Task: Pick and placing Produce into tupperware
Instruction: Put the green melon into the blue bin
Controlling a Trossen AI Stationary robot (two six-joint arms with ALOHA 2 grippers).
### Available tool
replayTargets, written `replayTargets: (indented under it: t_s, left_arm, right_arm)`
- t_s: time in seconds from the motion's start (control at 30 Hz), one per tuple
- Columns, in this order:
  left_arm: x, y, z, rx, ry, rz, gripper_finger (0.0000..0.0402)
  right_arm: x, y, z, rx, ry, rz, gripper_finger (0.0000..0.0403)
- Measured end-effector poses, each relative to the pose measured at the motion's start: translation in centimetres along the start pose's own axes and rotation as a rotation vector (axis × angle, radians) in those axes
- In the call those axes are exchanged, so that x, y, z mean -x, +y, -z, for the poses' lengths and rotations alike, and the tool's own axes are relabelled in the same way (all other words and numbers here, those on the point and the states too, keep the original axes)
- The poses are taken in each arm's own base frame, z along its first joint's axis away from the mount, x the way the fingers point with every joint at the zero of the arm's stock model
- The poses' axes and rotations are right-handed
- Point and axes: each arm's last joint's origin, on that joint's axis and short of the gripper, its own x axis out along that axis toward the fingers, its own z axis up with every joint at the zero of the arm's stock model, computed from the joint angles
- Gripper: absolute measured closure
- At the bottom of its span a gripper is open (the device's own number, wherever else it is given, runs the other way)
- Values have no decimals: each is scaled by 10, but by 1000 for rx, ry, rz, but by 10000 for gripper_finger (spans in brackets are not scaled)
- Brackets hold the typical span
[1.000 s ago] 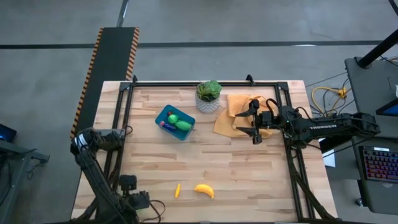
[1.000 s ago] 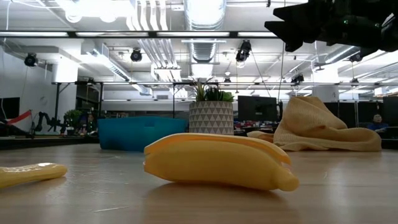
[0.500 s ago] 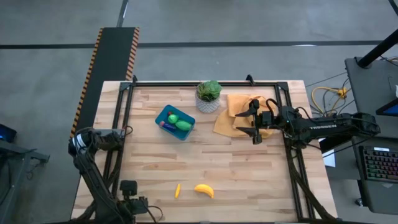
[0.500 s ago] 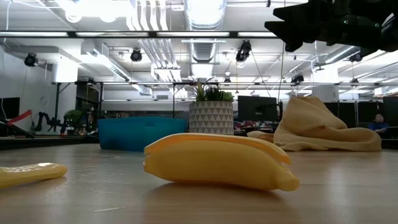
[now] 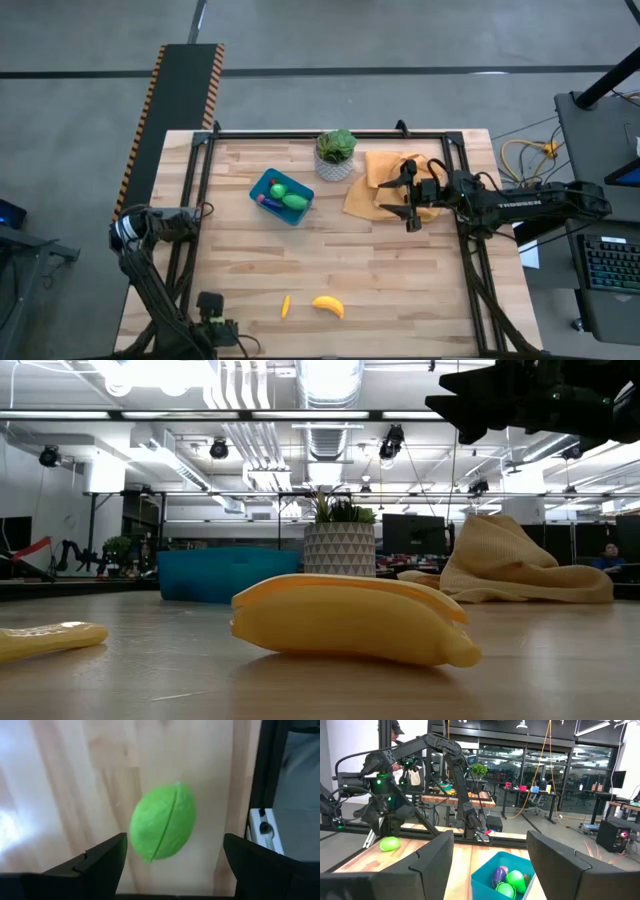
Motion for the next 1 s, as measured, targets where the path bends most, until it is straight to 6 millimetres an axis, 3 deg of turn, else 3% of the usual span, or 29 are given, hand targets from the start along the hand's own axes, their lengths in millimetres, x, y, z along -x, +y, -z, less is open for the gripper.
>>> replayTargets:
  t_s: [0.37, 1.0]
  left_arm:
    - [-22, 6, 4, -23, -3, -20, 87]
    - [-37, 9, 4, -40, -43, -9, 87]
  right_arm:
    - [0, 0, 0, 0, 0, 0, 164]
    - [0, 0, 0, 0, 0, 0, 162]
